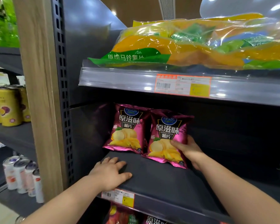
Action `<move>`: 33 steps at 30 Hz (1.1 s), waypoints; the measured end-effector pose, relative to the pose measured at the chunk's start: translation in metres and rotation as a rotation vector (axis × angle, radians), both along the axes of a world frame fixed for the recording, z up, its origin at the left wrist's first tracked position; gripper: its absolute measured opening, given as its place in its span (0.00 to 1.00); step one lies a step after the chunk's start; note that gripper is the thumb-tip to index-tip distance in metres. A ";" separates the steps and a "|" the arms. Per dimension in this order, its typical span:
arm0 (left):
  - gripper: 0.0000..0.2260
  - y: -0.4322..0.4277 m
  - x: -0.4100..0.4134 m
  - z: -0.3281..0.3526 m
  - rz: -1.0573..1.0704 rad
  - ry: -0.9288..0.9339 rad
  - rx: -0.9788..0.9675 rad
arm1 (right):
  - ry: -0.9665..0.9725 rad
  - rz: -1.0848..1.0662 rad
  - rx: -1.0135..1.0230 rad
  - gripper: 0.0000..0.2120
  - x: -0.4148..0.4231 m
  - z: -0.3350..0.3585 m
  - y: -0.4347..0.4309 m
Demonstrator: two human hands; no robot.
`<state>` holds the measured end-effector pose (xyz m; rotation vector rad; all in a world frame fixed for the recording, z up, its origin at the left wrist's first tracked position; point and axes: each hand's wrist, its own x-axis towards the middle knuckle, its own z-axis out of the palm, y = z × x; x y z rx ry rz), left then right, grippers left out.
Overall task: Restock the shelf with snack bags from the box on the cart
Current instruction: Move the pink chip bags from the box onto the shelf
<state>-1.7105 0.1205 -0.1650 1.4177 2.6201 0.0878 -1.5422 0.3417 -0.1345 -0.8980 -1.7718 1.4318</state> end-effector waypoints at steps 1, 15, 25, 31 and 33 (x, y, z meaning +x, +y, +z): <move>0.30 0.000 0.001 0.001 -0.003 0.001 0.001 | -0.003 -0.001 0.004 0.30 -0.001 0.001 0.002; 0.27 0.000 0.002 0.000 -0.003 0.033 0.044 | -0.058 0.006 0.046 0.39 0.005 0.013 0.005; 0.28 -0.003 0.006 0.003 0.052 0.129 0.156 | -0.429 -0.146 0.623 0.46 0.013 0.037 -0.012; 0.46 -0.030 0.024 0.013 0.149 0.283 0.247 | -0.563 0.152 1.131 0.34 0.001 0.045 -0.059; 0.44 -0.047 0.032 0.012 0.192 0.339 0.226 | -0.584 0.274 1.232 0.32 -0.009 0.042 -0.081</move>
